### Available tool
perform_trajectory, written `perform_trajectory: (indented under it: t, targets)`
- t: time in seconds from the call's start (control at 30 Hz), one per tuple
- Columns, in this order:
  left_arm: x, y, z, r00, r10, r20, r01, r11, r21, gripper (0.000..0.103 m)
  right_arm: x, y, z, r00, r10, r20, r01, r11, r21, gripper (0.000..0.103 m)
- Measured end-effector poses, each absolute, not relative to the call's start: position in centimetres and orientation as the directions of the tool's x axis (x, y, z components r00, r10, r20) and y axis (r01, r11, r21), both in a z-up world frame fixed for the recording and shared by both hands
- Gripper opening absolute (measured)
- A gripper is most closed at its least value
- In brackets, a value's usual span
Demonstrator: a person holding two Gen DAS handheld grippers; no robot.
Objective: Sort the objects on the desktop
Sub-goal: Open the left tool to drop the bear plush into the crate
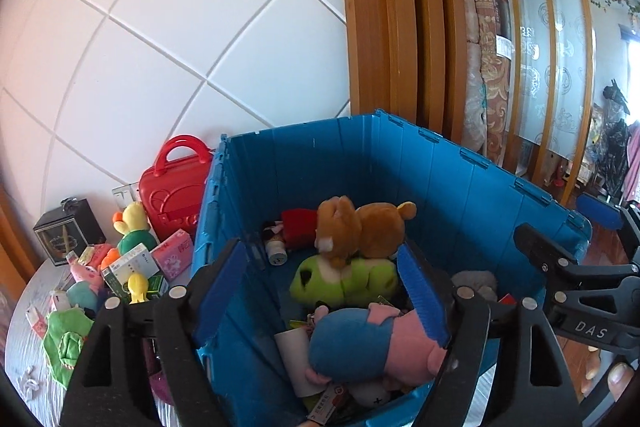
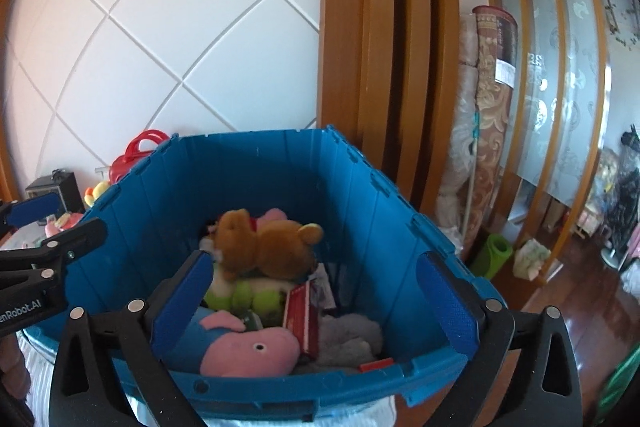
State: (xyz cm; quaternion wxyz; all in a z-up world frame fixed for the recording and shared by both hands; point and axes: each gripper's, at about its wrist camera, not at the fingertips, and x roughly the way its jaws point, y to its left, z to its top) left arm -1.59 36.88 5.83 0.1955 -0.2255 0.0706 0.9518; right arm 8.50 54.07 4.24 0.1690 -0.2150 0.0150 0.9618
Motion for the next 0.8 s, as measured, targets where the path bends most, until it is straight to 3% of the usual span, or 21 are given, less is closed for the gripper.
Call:
perform_trajectory:
  t: [0.8]
  targets:
    - [-1.2,33.0,5.8,-0.813,0.316,-0.489,-0.371,-0.928,0.017,0.078,7.4,51.2,4.4,-0.778,0.363,-0.513,-0.357,-0.927,-0.115,0.103]
